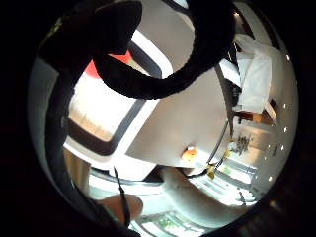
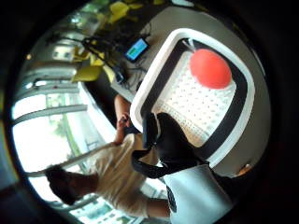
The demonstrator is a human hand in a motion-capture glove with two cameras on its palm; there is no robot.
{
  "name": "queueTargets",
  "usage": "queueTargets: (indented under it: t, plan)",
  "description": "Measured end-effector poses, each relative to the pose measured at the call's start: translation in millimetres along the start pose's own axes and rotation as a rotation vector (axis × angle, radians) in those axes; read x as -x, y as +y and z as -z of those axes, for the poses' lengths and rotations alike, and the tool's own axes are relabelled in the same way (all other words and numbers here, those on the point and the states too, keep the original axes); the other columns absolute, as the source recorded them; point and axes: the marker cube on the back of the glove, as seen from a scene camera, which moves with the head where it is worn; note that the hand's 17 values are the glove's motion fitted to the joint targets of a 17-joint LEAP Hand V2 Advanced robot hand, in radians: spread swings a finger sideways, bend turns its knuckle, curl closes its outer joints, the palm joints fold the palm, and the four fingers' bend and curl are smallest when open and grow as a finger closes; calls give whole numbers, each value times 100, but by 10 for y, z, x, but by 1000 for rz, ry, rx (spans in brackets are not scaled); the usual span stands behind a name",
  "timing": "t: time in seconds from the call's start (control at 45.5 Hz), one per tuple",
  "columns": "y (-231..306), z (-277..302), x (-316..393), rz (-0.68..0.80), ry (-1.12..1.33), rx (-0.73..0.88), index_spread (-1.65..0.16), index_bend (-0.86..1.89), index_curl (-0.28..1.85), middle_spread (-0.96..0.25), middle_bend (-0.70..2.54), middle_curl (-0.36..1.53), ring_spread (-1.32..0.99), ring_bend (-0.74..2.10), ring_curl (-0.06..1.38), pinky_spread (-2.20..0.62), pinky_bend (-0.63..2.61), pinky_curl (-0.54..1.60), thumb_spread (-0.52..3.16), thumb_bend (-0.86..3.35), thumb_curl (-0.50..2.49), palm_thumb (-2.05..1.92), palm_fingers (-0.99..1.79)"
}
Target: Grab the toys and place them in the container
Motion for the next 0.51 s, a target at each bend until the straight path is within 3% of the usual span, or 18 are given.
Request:
queueTargets:
  t: [0.505]
  plan:
    - [65,-141,-95,-8,0,8,-28,10,26,0,10,24,1,18,33,2,117,35,129,-1,37,4,-26]
